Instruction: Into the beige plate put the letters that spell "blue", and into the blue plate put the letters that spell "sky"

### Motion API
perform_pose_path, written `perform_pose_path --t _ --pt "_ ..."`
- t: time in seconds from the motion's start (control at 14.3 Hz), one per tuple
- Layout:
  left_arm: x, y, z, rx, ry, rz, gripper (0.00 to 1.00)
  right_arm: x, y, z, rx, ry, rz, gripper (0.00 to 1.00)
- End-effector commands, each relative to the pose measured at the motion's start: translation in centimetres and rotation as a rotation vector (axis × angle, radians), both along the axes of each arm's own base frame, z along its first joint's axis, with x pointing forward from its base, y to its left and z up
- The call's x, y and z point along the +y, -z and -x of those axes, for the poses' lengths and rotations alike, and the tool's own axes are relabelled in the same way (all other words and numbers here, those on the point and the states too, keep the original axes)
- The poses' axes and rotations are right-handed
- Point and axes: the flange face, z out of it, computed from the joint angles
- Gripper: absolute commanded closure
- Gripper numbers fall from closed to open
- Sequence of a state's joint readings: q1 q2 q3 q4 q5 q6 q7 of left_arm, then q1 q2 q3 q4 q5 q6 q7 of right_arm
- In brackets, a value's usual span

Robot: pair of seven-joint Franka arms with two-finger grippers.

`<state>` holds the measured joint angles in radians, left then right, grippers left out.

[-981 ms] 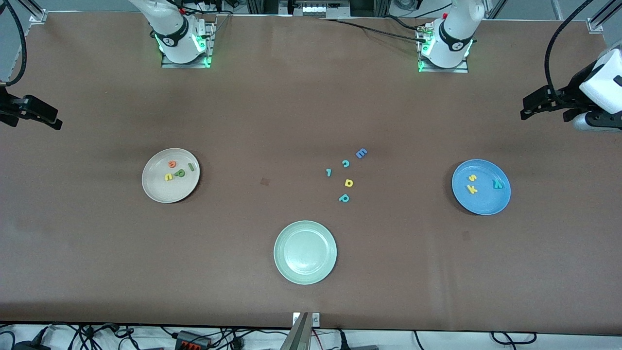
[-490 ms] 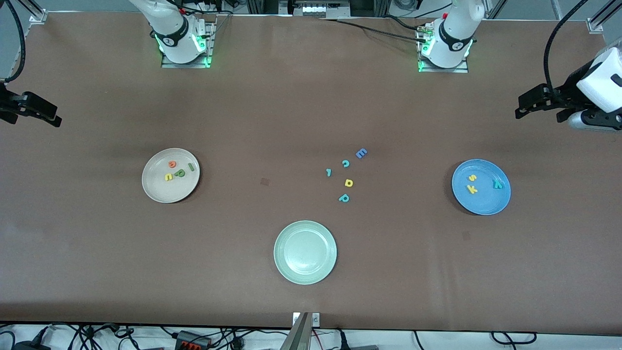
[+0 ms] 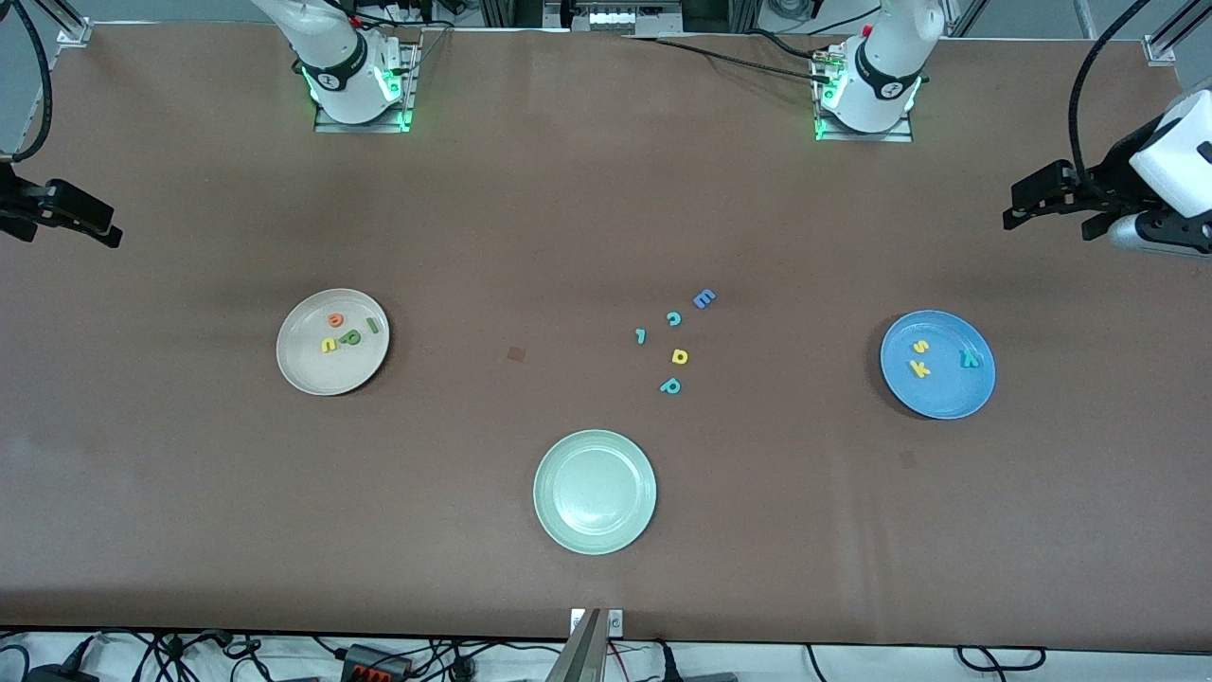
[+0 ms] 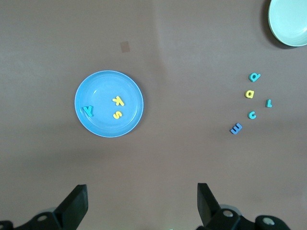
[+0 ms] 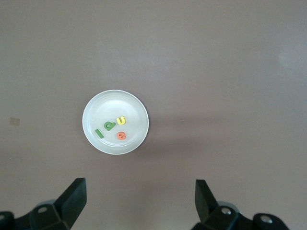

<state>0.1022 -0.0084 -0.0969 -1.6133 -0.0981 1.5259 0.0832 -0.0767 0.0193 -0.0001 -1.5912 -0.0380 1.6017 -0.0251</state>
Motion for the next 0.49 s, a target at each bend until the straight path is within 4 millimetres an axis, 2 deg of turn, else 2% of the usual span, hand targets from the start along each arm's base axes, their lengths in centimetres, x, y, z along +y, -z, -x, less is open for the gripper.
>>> perform_pose_path --t 0.0,0.42 --pt "0.31 -0.19 0.01 -0.017 0.018 0.031 0.0 0.0 -0.13 0.81 0.002 -0.016 -0.011 0.0" --pt "-0.24 0.17 -0.13 -0.012 0.026 0.037 0.0 0.06 -0.11 0.83 0.004 -0.019 -0.008 0.0"
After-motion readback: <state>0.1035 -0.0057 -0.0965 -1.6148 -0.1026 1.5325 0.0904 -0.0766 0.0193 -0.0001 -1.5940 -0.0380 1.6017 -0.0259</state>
